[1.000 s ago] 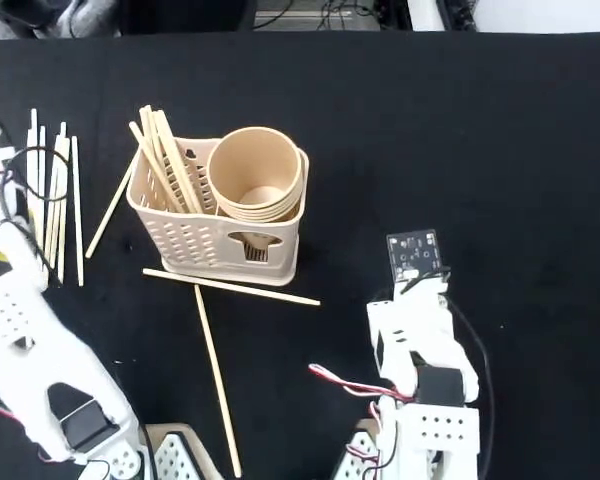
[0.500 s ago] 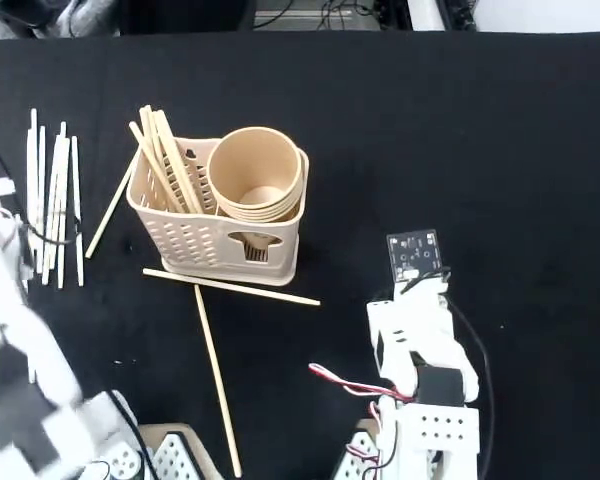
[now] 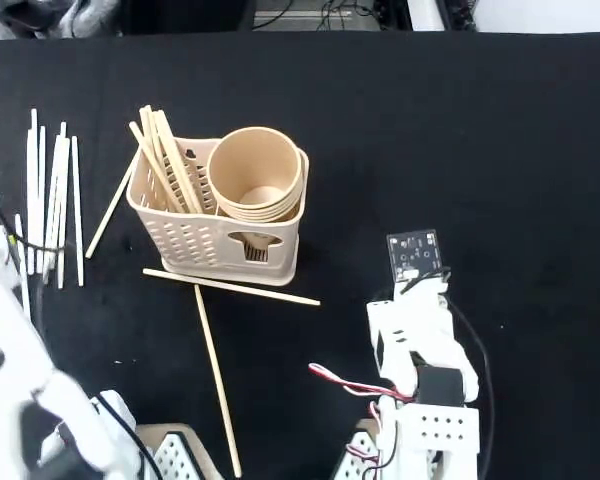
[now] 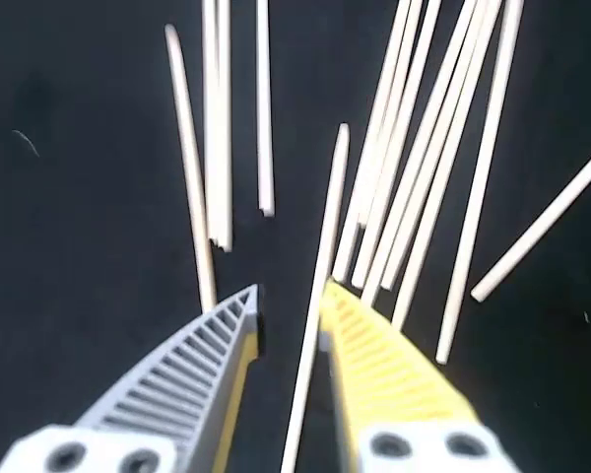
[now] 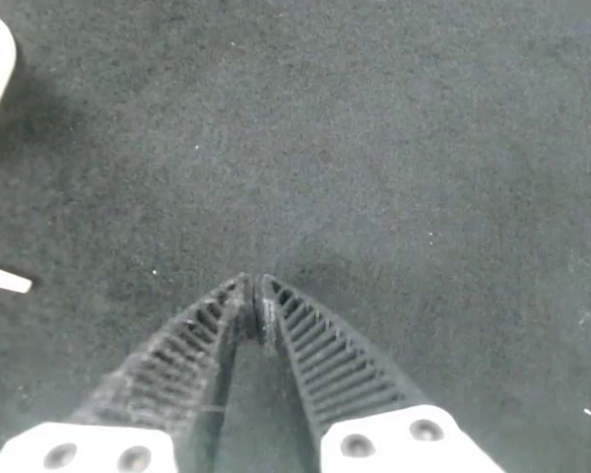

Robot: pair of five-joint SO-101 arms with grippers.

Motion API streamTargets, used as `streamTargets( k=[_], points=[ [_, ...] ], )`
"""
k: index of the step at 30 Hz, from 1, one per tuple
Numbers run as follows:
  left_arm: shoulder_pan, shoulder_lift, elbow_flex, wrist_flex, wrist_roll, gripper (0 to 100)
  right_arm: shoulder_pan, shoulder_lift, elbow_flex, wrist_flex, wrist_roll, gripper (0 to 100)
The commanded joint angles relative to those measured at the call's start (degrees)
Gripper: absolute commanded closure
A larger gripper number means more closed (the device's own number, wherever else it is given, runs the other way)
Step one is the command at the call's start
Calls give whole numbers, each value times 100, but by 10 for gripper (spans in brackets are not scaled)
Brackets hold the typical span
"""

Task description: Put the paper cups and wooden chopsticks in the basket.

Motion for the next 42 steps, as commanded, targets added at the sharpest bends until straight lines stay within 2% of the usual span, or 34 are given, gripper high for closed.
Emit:
streamTargets(
  k=[1, 5, 10, 16, 24, 42],
  points=[
    [-48, 1758, -1341, 325, 97, 866, 88, -48, -40, -88, -18, 983],
    [-31, 3376, -2844, 1284, -273, 866, 88, -48, -40, -88, -18, 983],
    [-84, 4712, -4356, 1908, -290, 866, 88, -48, -40, -88, -18, 983],
    [-31, 5538, -5411, 2092, -360, 865, 88, -48, -40, -88, -18, 983],
    [-31, 6004, -5895, 2022, -747, 865, 88, -48, -40, -88, -18, 983],
    [347, 6066, -5859, 1793, -571, 865, 88, -48, -40, -88, -18, 983]
  ],
)
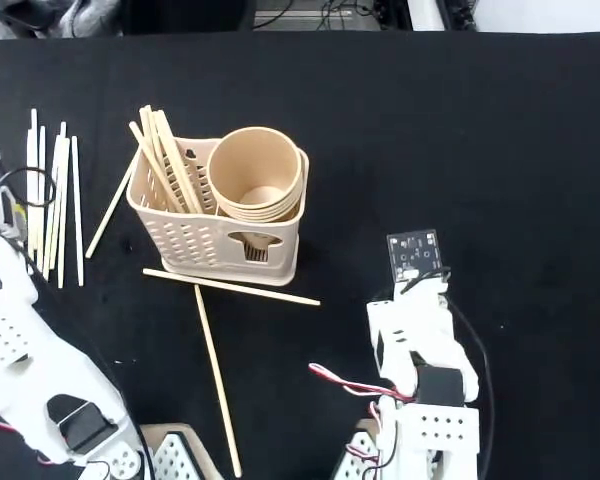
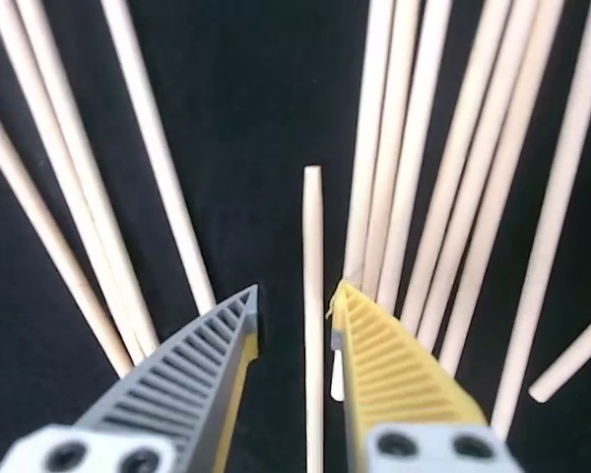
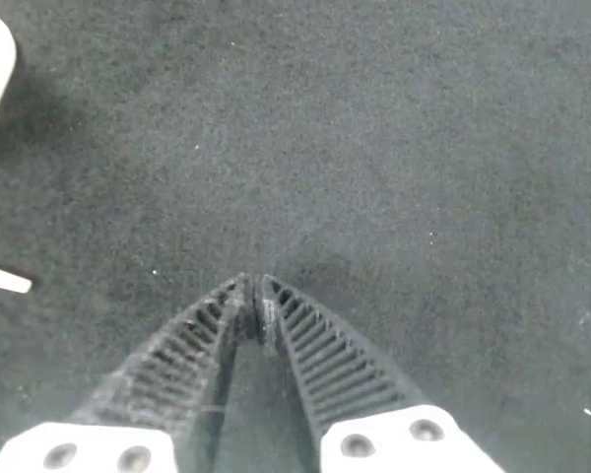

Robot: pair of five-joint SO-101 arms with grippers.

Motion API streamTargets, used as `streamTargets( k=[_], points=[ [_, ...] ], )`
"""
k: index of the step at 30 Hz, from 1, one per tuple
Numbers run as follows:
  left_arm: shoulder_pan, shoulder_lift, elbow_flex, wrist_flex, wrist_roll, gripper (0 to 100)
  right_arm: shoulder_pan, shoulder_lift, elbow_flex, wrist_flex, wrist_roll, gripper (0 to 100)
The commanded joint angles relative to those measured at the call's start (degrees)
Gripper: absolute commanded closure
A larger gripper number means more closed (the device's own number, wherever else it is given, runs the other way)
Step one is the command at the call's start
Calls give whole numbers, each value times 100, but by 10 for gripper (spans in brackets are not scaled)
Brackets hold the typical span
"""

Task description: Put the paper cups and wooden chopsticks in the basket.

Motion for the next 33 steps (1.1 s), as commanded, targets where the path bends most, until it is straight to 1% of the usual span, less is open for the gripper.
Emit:
streamTargets(
  k=[1, 5, 19, 21, 23, 25, 29, 33],
  points=[
    [145, -53, -215, -132, 97, 865, 88, -48, -40, -88, -18, 983],
    [127, 97, -242, -422, 396, 865, 88, -48, -40, -88, -18, 983],
    [31, 1222, -901, -492, 404, 872, 88, -48, -40, -88, -18, 983],
    [22, 1301, -919, -492, 404, 906, 88, -48, -40, -88, -18, 983],
    [22, 1327, -901, -492, 404, 978, 88, -48, -40, -88, -18, 983],
    [48, 1336, -919, -343, 396, 963, 88, -48, -40, -88, -18, 983],
    [127, 1310, -980, 35, 396, 971, 88, -48, -40, -88, -18, 983],
    [189, 835, -1165, 765, 431, 971, 88, -48, -40, -88, -18, 983]
  ],
)
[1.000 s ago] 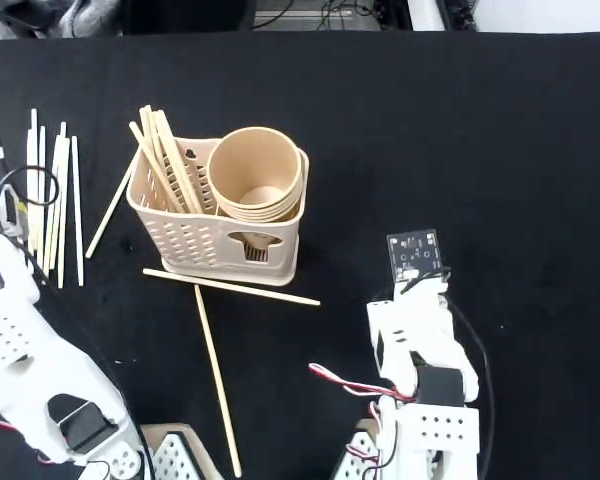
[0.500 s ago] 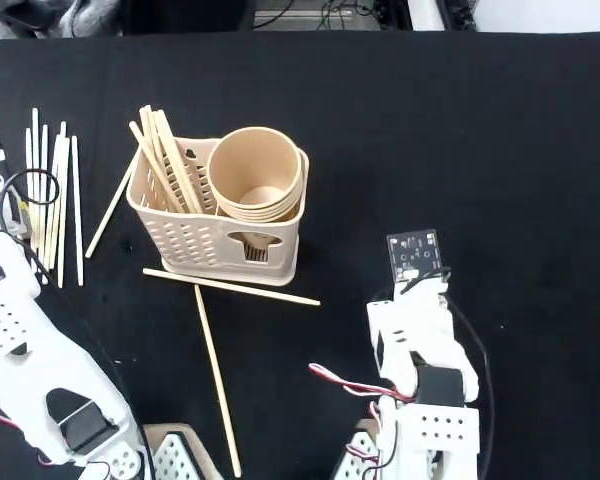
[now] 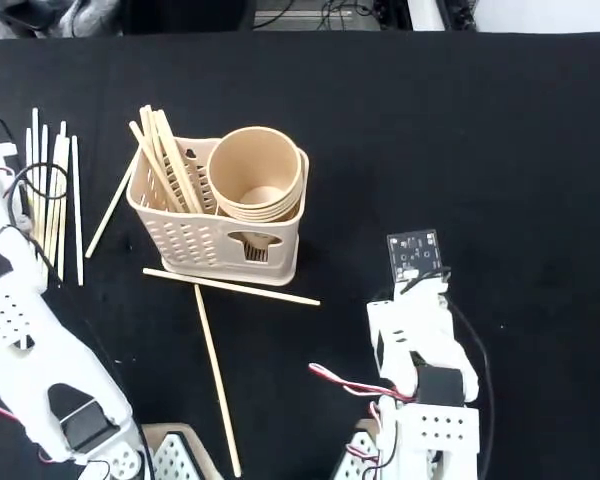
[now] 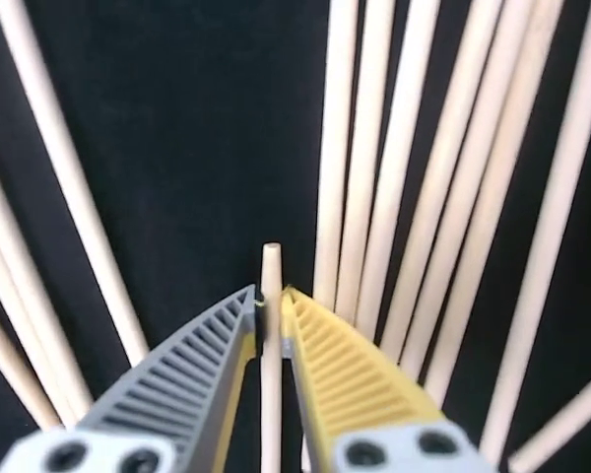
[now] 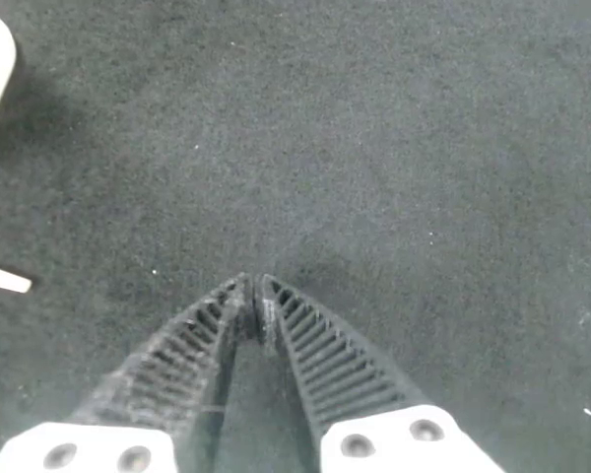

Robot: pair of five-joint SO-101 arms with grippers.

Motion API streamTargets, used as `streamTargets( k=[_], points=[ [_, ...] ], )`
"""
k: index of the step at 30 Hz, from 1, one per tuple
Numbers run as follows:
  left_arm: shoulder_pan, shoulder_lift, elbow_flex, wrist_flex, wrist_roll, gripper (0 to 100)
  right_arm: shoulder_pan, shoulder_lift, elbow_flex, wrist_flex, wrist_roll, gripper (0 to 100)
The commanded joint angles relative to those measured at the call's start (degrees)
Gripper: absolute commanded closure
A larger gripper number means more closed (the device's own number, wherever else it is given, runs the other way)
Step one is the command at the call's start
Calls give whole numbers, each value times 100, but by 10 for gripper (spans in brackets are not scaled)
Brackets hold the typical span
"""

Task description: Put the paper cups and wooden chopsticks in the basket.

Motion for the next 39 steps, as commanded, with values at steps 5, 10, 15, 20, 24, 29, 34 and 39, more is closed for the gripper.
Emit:
streamTargets(
  k=[5, 10, 15, 20, 24, 29, 34, 39],
  points=[
    [4, -1785, -84, 1222, 88, 971, 88, -48, -40, -88, -18, 983],
    [66, -3886, 321, 1829, 220, 971, 88, -48, -40, -88, -18, 983],
    [576, -6286, 1156, 1749, 642, 971, 88, -48, -40, -88, -18, 983],
    [1270, -8492, 2853, 387, 1319, 971, 97, -48, -40, -88, -18, 983],
    [1842, -10066, 4127, -993, 1705, 971, 97, -48, -40, -79, -18, 983],
    [2563, -11499, 4593, -2312, 2497, 971, 88, -48, -40, -79, -18, 983],
    [3565, -11965, 4655, -2602, 2927, 971, 88, -48, -40, -70, -18, 983],
    [4171, -12114, 4673, -3270, 2910, 972, 88, -48, -40, -70, -18, 983]
  ],
)
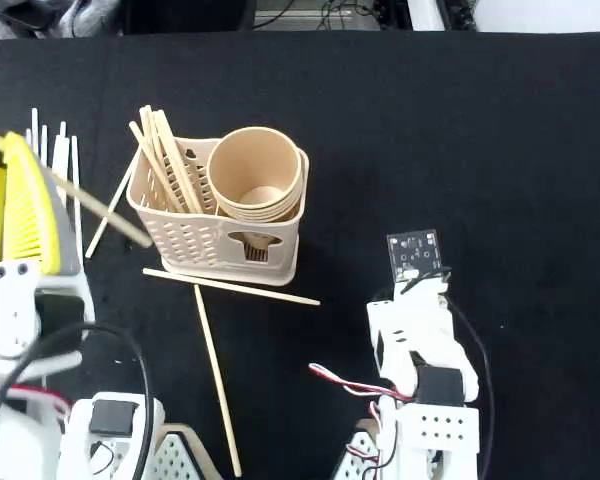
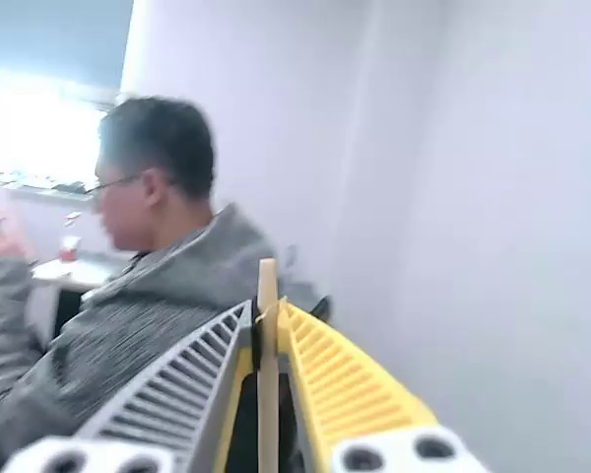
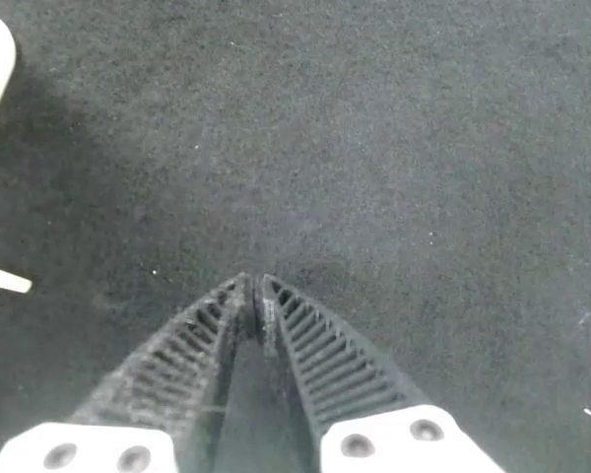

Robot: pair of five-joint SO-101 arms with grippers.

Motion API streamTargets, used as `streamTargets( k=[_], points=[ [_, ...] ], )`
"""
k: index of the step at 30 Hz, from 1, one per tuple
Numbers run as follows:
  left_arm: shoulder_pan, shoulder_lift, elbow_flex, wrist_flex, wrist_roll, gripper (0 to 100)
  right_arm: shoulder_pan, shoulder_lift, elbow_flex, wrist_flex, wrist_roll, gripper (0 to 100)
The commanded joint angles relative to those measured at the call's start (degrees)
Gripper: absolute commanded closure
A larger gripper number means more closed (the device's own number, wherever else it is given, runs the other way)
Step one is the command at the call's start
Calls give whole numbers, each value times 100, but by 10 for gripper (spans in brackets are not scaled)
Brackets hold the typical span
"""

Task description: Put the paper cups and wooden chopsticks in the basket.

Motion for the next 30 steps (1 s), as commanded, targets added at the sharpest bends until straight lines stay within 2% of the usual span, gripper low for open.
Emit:
streamTargets(
  k=[1, 4, 10, 12, 24, 27, 30],
  points=[
    [251, -18, 57, -554, 53, 972, 88, -48, -40, -70, -18, 983],
    [22, 44, 760, -1301, 62, 972, 88, -48, -40, -70, -18, 983],
    [-242, 281, 2651, -4255, 70, 972, 88, -48, -40, -79, -18, 983],
    [-242, 519, 2844, -4659, 62, 972, 88, -48, -40, -79, -18, 983],
    [4, 2277, 2475, -3578, 70, 951, 88, -48, -40, -79, -18, 983],
    [136, 2286, 2299, -2725, 105, 857, 88, -48, -48, -79, -18, 983],
    [198, 2084, 1631, -1363, 114, 805, 88, -48, -48, -79, -18, 983]
  ],
)
